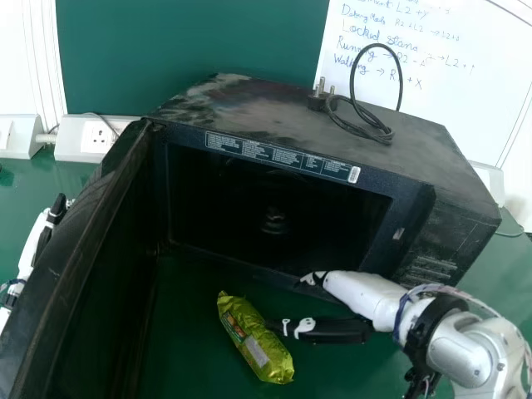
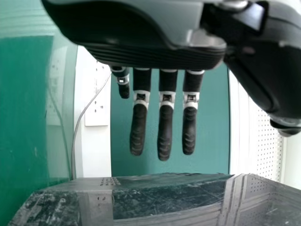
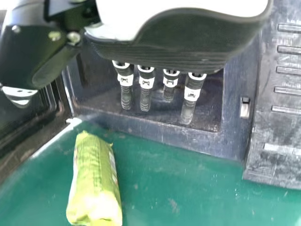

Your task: Put biscuit inside oven

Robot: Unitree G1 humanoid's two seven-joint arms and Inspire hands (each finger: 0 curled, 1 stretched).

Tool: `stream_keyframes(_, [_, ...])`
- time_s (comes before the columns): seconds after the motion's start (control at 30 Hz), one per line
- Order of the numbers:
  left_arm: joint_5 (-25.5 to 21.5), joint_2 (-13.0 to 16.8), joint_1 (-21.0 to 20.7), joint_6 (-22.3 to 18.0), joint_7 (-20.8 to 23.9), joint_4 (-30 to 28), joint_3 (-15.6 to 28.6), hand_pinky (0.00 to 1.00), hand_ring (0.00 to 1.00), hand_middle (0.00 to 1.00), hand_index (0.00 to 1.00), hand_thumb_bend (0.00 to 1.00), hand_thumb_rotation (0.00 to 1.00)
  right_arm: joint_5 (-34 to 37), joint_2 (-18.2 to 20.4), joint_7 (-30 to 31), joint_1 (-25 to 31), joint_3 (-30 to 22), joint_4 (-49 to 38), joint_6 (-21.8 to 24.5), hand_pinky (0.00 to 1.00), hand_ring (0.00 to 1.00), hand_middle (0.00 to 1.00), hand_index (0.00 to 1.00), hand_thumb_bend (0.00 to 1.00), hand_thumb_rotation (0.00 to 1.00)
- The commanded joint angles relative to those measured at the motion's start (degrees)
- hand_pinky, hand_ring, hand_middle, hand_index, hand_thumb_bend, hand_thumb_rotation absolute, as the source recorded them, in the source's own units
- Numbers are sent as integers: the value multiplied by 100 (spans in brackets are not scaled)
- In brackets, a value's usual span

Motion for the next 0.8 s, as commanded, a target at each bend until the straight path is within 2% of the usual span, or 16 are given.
stream_keyframes(0.0, [17, -38, 129, 64, 60, -152, -46, 32, 37, 44, 48, 52, 8, -346, -3, 50, -117, 382, -145, 229, 83, 90, 93, 93, 98, 67])
stream_keyframes(0.07, [-5, -54, 146, 96, 66, -212, -52, 32, 36, 44, 48, 52, 8, -636, 82, 129, -232, 691, -202, 412, 85, 90, 93, 94, 99, 67])
stream_keyframes(0.17, [-32, -77, 174, 173, 79, -322, -61, 32, 36, 44, 48, 52, 7, -982, 266, 297, -439, 1130, -220, 690, 77, 89, 92, 95, 97, 66])
stream_keyframes(0.27, [-11, -89, 190, 196, 101, -372, -57, 31, 36, 44, 48, 52, 7, -1233, 474, 425, -573, 1432, -252, 983, 78, 90, 93, 95, 95, 63])
stream_keyframes(0.33, [-11, -80, 173, 161, 66, -307, -44, 31, 36, 44, 48, 52, 8, -1397, 579, 516, -637, 1606, -266, 1095, 84, 93, 95, 96, 93, 62])
stream_keyframes(0.53, [-2, -81, 196, 216, 94, -335, -39, 32, 36, 44, 48, 52, 8, -2176, 873, 618, -496, 2011, -277, 975, 79, 89, 92, 94, 90, 64])
stream_keyframes(0.63, [1, -89, 196, 197, 94, -340, -41, 32, 36, 44, 48, 52, 8, -2761, 1216, 607, -281, 2136, -296, 877, 75, 86, 89, 91, 89, 62])
stream_keyframes(0.77, [8, -75, 182, 122, 61, -283, -44, 32, 36, 44, 48, 52, 8, -3577, 1702, 975, -44, 2267, -177, 543, 74, 88, 90, 93, 87, 61])
